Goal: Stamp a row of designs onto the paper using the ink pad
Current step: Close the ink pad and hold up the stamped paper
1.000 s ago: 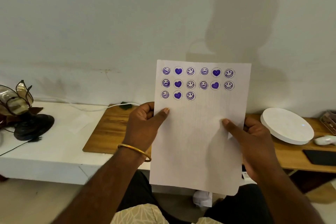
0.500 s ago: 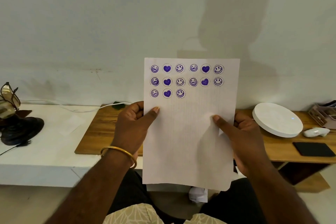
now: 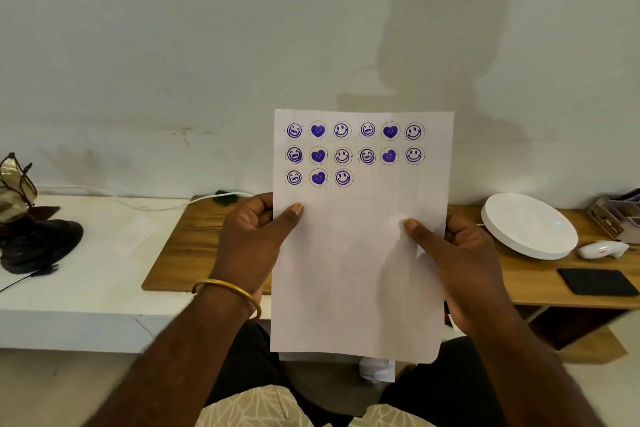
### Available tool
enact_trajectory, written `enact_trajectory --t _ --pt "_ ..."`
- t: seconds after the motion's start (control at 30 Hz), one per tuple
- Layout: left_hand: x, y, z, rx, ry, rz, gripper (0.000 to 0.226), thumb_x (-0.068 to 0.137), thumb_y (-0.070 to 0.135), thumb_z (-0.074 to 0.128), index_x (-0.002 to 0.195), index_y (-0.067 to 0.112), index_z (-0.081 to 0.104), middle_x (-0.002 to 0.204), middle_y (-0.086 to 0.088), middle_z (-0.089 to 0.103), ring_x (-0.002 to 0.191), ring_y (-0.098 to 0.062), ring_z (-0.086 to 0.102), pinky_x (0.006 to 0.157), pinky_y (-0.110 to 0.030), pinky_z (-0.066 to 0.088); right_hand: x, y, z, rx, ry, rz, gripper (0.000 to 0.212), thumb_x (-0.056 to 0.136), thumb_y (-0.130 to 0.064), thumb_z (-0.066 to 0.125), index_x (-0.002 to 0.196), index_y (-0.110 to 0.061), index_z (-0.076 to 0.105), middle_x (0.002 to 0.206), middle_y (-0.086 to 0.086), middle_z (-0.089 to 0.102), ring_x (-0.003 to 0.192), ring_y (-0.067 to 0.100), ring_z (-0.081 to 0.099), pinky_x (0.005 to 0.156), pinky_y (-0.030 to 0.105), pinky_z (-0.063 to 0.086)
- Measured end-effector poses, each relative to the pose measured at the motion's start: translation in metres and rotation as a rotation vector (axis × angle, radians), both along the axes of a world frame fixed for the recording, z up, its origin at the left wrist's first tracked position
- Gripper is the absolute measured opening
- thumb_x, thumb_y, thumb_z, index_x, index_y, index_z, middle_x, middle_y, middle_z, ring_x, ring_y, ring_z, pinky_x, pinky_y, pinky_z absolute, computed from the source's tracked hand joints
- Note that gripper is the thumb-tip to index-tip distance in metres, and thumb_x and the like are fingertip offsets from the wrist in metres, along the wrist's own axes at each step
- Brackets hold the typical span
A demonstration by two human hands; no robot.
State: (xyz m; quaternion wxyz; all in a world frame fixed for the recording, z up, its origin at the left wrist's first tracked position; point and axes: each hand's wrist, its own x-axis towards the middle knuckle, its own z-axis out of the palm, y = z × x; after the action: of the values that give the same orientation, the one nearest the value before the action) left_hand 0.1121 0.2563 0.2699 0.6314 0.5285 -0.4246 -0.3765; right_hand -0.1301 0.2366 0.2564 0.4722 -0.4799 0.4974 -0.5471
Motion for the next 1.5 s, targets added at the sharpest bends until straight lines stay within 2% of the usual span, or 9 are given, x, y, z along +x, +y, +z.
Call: enact_trajectory --t 0.2,0.4,0.53,0.63,0.87,1.07,1.23,1.37,1.5 --pt "0.001 -0.001 -0.005 0.046 0.065 0.004 0.017 0.082 0.016 0.073 0.098 0.019 0.071 0.093 0.006 0.076 0.087 -0.015 0.072 0.075 -0.027 0.059 0.001 -0.001 -0.002 0.011 0.009 -0.001 0.021 0.080 -0.035 0.074 0.101 -0.033 0.070 0.095 -0.013 0.075 0.081 0.011 0.072 0.062 0.029 0.058" --pt "0.002 -0.002 -0.008 0.083 0.092 -0.003 0.018 0.082 0.019 0.074 0.099 0.020 0.071 0.095 0.004 0.076 0.088 -0.016 0.072 0.081 -0.035 0.059 0.003 -0.001 -0.001 0.012 0.007 -0.004 0.028 0.070 -0.043 0.074 0.096 -0.032 0.070 0.089 -0.017 0.074 0.076 0.006 0.071 0.053 0.019 0.055" --pt "0.003 -0.005 -0.010 0.116 0.161 -0.002 0.020 0.082 0.017 0.072 0.102 0.017 0.070 0.100 -0.002 0.075 0.095 -0.023 0.071 0.085 -0.040 0.056 0.002 -0.004 -0.004 0.029 0.013 -0.013 0.026 0.075 -0.040 0.074 0.099 -0.032 0.070 0.092 -0.015 0.074 0.076 0.007 0.071 0.057 0.027 0.056" --pt "0.008 -0.005 -0.015 0.151 0.169 -0.015 0.017 0.087 0.010 0.067 0.103 0.015 0.069 0.100 -0.003 0.075 0.095 -0.024 0.071 0.083 -0.040 0.056 0.003 -0.006 -0.007 0.035 0.002 -0.014 0.023 0.075 -0.040 0.074 0.096 -0.034 0.071 0.092 -0.014 0.074 0.076 0.009 0.071 0.055 0.025 0.057" --pt "0.027 -0.019 -0.036 0.279 0.085 -0.010 0.018 0.087 0.007 0.066 0.099 0.020 0.069 0.096 0.000 0.075 0.092 -0.025 0.071 0.080 -0.044 0.058 0.009 -0.031 -0.023 0.074 -0.035 -0.015 0.017 0.089 -0.021 0.069 0.105 -0.025 0.071 0.098 -0.006 0.076 0.080 0.013 0.073 0.061 0.027 0.058" --pt "0.045 -0.054 -0.060 0.378 0.076 0.064 0.024 0.080 0.007 0.075 0.100 0.015 0.063 0.098 -0.008 0.073 0.091 -0.030 0.069 0.082 -0.048 0.058 0.017 -0.065 -0.045 0.122 -0.036 -0.018 0.039 0.086 -0.005 0.069 0.118 -0.025 0.060 0.106 0.004 0.073 0.093 0.024 0.069 0.074 0.040 0.057" --pt "0.054 -0.094 -0.101 0.465 -0.102 0.029 0.011 0.082 0.003 0.073 0.081 0.012 0.067 0.088 -0.010 0.072 0.086 -0.032 0.068 0.076 -0.041 0.059 0.024 -0.110 -0.091 0.169 0.179 -0.079 0.031 0.086 -0.013 0.071 0.116 -0.021 0.064 0.097 0.001 0.072 0.086 0.020 0.069 0.071 0.037 0.059" --pt "0.060 -0.127 -0.135 0.525 -0.165 0.005 0.011 0.082 0.000 0.071 0.084 0.011 0.072 0.087 -0.006 0.073 0.082 -0.025 0.069 0.066 -0.029 0.058 0.031 -0.150 -0.134 0.192 0.355 -0.092 0.028 0.088 -0.010 0.067 0.116 -0.016 0.066 0.097 0.004 0.070 0.090 0.023 0.066 0.078 0.038 0.057" --pt "0.068 -0.158 -0.171 0.606 -0.242 -0.022 0.012 0.082 0.002 0.072 0.087 0.012 0.073 0.087 -0.006 0.072 0.072 -0.017 0.067 0.053 -0.018 0.054 0.040 -0.184 -0.176 0.271 0.439 -0.085 0.030 0.089 -0.013 0.068 0.118 -0.017 0.065 0.097 -0.003 0.069 0.087 0.013 0.063 0.078 0.030 0.053"
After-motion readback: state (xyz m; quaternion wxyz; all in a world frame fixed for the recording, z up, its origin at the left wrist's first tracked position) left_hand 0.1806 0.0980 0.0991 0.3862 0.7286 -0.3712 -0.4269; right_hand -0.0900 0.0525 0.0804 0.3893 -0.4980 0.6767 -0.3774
